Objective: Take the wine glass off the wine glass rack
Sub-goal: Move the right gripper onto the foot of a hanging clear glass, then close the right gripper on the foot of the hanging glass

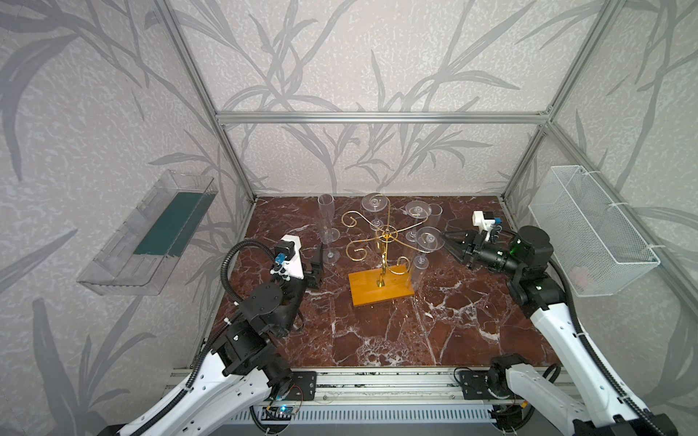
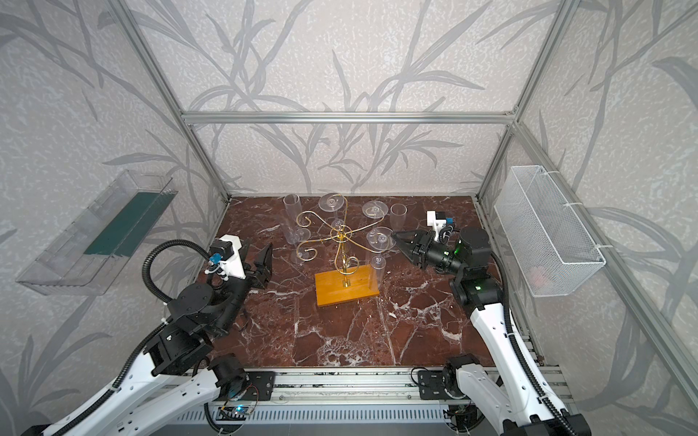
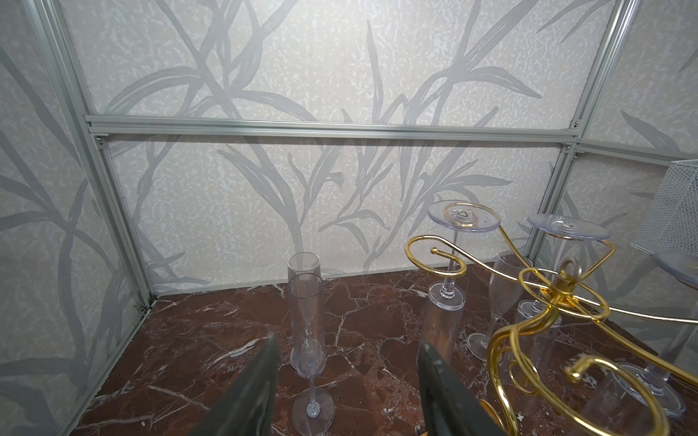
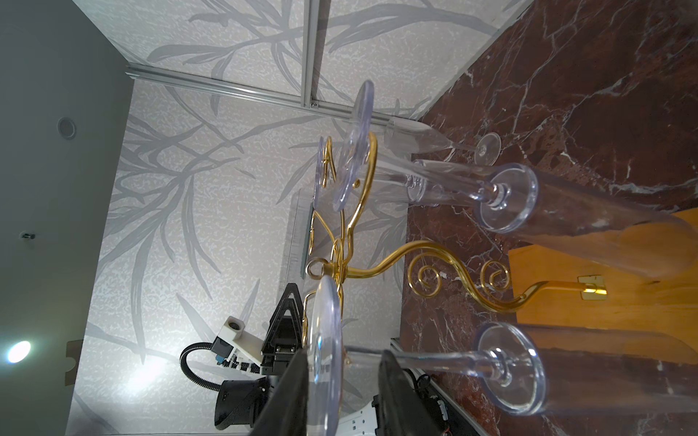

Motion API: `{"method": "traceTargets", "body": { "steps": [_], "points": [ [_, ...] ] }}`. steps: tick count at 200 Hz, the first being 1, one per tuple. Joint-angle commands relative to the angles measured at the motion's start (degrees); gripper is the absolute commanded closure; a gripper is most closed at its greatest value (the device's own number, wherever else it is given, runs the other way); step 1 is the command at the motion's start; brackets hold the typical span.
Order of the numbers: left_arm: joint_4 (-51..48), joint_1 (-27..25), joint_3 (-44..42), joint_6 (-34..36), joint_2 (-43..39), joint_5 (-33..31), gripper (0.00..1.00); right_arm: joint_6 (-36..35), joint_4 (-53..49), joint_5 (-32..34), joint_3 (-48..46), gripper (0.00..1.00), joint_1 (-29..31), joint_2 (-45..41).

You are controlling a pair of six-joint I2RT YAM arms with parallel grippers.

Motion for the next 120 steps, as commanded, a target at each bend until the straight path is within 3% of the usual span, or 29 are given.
{"method": "traceTargets", "body": {
  "steps": [1, 120],
  "points": [
    [0.6, 0.3, -0.1, -1.7, 0.3, 0.5, 0.4, 0.9, 3.8, 0.2, -0.7, 0.72, 1.0, 0.5],
    [-1.2, 0.3, 0.2, -2.5, -0.7, 0.2, 0.4, 3.7, 4.2, 3.1, -1.9, 0.97, 1.8, -1.0]
  ]
}}
